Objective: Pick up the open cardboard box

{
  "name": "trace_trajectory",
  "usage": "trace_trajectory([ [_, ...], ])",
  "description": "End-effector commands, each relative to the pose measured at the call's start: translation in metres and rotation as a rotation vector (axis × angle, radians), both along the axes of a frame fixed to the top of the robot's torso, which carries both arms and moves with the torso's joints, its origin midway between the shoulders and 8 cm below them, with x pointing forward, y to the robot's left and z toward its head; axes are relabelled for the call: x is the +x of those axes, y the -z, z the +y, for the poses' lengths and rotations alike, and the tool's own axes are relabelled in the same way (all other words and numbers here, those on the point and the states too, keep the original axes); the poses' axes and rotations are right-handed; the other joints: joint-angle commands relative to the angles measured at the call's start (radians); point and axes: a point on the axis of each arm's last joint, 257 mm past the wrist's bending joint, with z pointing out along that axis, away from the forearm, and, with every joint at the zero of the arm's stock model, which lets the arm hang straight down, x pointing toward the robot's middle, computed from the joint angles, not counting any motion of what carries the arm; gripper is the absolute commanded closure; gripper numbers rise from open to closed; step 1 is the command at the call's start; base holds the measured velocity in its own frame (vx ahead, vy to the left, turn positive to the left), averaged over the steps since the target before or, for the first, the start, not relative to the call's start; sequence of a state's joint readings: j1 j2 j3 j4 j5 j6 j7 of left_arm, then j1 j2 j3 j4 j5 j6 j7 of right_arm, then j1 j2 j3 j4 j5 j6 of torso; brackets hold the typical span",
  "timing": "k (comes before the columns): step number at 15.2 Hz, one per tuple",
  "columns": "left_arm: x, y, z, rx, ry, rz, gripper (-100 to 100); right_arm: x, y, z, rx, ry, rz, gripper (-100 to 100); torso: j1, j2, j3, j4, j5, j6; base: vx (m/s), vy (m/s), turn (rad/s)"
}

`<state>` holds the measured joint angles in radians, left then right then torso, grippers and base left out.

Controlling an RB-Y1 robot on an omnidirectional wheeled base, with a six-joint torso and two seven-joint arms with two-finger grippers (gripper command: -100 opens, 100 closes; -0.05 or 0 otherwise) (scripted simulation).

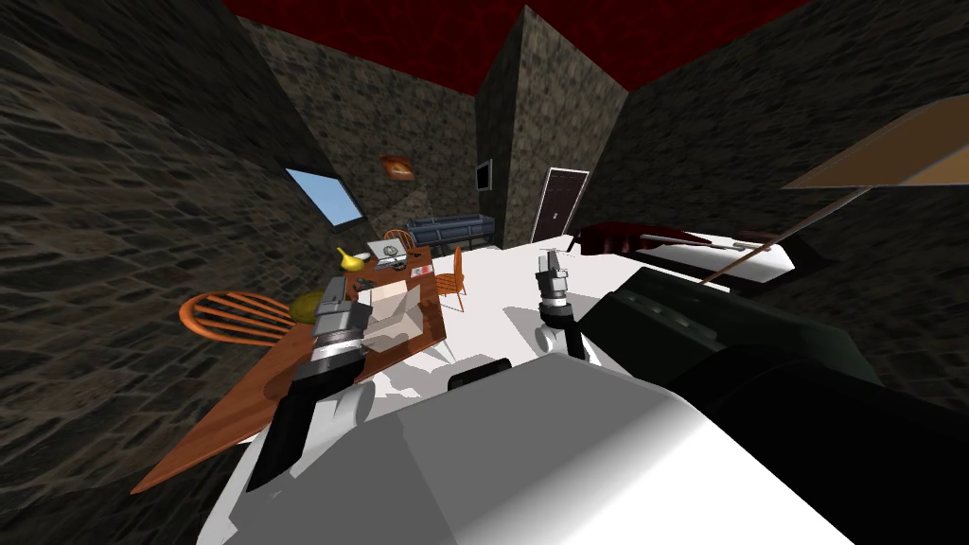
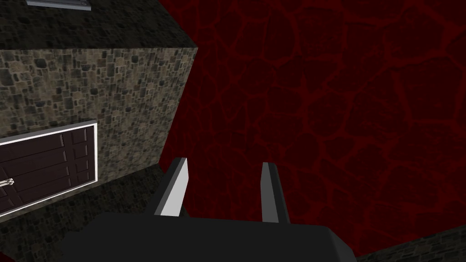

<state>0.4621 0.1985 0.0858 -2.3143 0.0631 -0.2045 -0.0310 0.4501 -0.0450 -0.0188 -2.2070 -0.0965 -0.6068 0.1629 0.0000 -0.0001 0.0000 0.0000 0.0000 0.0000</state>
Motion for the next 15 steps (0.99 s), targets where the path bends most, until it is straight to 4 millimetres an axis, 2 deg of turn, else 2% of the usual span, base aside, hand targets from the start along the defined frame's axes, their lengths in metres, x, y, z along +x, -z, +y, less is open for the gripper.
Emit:
trace_trajectory([
  [1,0.003,0.006,0.001,-0.003,-0.003,0.030,-100,0.000,0.000,0.000,0.000,0.000,0.000,0,0.000,0.000,0.000,0.000,0.000,0.000,0.000,0.000,0.000],
  [15,0.021,0.049,0.019,-0.042,-0.023,0.259,-100,0.000,0.000,0.000,0.000,0.000,0.000,0,0.000,0.000,0.000,0.000,0.000,0.000,0.000,0.000,0.002],
])
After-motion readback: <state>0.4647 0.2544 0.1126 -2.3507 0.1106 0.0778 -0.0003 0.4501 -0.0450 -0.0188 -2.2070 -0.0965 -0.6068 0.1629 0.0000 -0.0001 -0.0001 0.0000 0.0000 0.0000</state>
